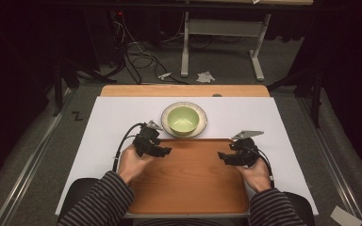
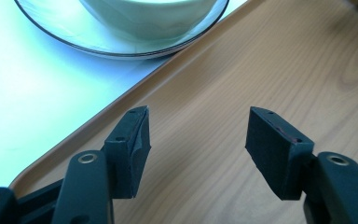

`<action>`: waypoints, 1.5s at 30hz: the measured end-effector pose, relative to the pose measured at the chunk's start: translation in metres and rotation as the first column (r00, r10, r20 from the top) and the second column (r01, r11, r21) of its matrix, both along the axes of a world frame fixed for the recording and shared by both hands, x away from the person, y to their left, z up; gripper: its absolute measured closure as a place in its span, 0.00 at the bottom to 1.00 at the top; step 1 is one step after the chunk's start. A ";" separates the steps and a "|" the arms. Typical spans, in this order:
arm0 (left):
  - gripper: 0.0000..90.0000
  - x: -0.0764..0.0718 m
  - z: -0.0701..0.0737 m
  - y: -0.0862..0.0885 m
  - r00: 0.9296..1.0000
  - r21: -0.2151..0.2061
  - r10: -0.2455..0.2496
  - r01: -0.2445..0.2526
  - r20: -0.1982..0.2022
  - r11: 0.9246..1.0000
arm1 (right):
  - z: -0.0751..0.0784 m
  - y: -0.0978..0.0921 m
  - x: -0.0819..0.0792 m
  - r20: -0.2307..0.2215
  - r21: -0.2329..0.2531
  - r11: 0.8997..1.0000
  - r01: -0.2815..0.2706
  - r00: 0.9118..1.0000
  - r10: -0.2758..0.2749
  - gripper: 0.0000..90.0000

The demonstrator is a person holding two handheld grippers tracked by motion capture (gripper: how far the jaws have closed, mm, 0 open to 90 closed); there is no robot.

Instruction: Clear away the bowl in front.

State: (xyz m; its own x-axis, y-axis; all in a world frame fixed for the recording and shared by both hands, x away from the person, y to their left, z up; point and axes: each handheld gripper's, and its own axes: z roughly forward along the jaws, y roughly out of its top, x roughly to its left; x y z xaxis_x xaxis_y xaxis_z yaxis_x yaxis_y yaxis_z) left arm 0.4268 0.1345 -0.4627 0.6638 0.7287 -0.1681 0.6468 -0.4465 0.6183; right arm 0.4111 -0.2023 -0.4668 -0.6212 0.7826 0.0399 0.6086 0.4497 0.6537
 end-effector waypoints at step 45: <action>0.44 -0.004 0.011 -0.012 1.000 0.046 -0.008 0.007 0.028 0.999 | 0.000 0.006 -0.002 0.006 -0.016 0.999 -0.033 0.999 0.033 0.46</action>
